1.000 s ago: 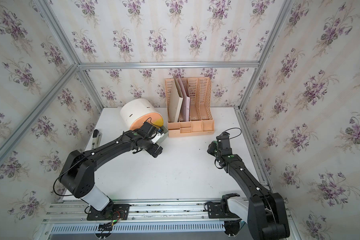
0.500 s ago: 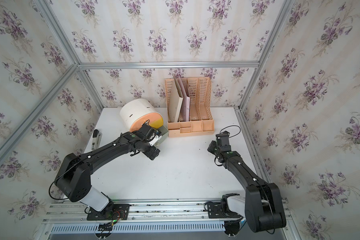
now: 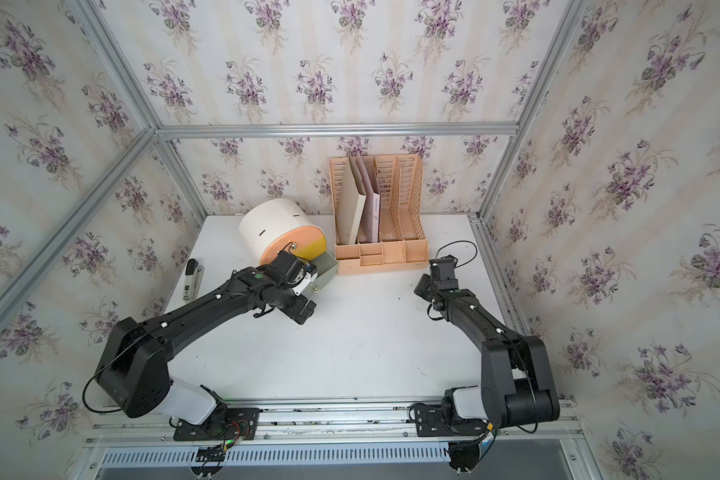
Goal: Put the paint cans in the drawer according to color
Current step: Pick up the paint can at the center of the board.
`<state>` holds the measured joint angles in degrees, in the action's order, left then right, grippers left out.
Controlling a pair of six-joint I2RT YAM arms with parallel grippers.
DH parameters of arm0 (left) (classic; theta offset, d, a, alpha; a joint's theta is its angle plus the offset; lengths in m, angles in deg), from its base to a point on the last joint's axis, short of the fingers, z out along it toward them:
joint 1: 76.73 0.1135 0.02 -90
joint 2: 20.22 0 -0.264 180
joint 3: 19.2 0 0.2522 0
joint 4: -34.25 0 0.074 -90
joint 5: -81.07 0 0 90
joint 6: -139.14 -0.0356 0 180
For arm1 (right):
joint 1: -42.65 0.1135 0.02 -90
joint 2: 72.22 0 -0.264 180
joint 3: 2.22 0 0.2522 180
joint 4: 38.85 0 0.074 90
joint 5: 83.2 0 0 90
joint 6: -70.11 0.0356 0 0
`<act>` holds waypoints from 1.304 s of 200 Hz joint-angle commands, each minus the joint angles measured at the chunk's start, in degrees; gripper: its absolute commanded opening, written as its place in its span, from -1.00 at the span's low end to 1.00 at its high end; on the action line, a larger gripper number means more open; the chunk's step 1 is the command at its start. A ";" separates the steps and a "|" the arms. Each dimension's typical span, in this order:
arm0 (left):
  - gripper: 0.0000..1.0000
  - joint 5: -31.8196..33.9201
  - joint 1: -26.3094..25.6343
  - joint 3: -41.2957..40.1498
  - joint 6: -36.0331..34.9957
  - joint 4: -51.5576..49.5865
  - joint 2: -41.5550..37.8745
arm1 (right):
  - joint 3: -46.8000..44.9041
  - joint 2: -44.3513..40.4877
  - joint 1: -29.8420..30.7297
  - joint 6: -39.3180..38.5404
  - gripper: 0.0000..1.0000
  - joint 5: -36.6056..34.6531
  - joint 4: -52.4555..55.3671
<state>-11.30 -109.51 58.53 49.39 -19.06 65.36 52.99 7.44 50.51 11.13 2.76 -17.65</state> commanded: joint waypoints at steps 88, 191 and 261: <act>0.98 -3.72 -0.01 1.64 3.88 3.88 -23.73 | 7.38 11.19 -0.65 -2.99 0.17 -5.40 1.34; 0.98 -3.87 -0.01 1.83 2.92 2.36 -25.99 | 10.48 18.28 -3.24 -4.70 0.00 -2.11 0.66; 0.98 -2.91 0.04 2.21 2.54 1.58 -26.45 | 11.20 17.60 -3.09 -5.40 -0.57 2.66 1.42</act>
<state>-15.08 -109.51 60.15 52.52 -17.44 39.08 64.18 26.43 47.14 6.48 2.00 -17.15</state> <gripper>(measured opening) 0.991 0.288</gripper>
